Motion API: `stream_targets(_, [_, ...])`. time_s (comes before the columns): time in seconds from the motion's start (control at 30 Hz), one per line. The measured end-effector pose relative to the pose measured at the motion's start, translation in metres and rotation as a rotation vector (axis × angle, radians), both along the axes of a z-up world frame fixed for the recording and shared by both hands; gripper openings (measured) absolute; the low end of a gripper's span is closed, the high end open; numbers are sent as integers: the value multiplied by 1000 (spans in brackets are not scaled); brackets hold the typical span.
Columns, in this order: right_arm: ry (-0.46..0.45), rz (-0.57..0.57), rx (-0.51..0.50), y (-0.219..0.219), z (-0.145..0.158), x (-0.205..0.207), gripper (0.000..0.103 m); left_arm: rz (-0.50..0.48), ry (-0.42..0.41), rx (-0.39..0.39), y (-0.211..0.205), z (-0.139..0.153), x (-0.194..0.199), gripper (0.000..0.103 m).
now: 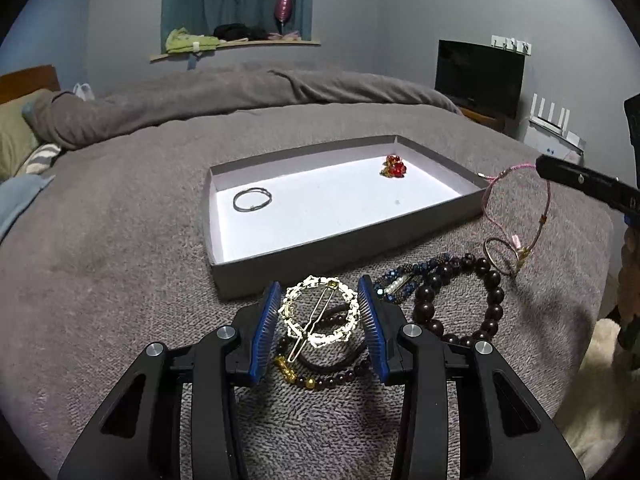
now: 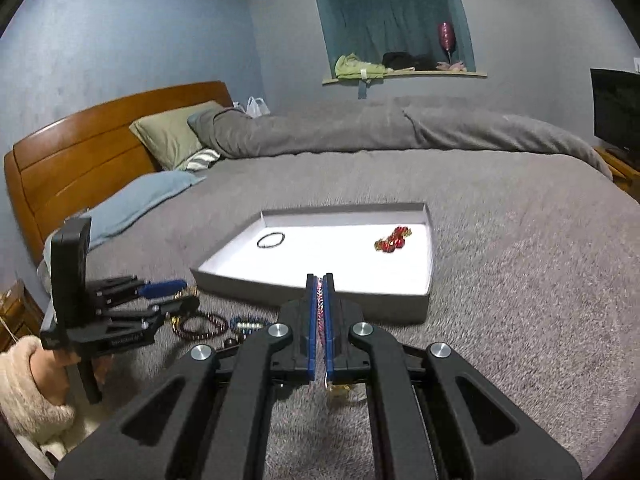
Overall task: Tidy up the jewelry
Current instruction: 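Carry both items over the tray and open both grippers to drop them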
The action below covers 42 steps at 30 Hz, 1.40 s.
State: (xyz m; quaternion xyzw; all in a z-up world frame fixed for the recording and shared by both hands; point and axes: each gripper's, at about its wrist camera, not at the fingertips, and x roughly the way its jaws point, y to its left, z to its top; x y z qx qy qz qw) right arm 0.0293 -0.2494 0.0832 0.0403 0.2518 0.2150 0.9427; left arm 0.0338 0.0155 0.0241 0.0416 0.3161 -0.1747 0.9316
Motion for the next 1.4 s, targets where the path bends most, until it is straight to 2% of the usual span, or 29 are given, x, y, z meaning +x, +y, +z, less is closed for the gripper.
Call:
stream_targets(0.27, [-52, -19, -3, 2, 20, 16, 3, -4, -24, -15, 2, 24, 6, 42])
stream_targets(0.37, [-72, -33, 1, 3, 31, 30, 3, -20, 13, -30, 1, 28, 19, 42])
stream_targets(0.6, [-63, -82, 3, 3, 32, 71, 3, -5, 28, -23, -1, 34, 57, 42])
stream_targets(0.77, [-3, -109, -15, 3, 13, 105, 3, 15, 37, 19, -5, 33, 87, 42])
stream_targets(1.0, [114, -125, -31, 0, -16, 135, 3, 35, 122, 37, -5, 16, 128, 42])
stream_targets(1.2, [182, -129, -50, 2, -33, 143, 3, 64, 184, 43, 4, -4, 142, 42])
stream_targets(1.4, [252, -131, -49, 5, -49, 150, 3, 71, 205, 48, 8, -11, 146, 42])
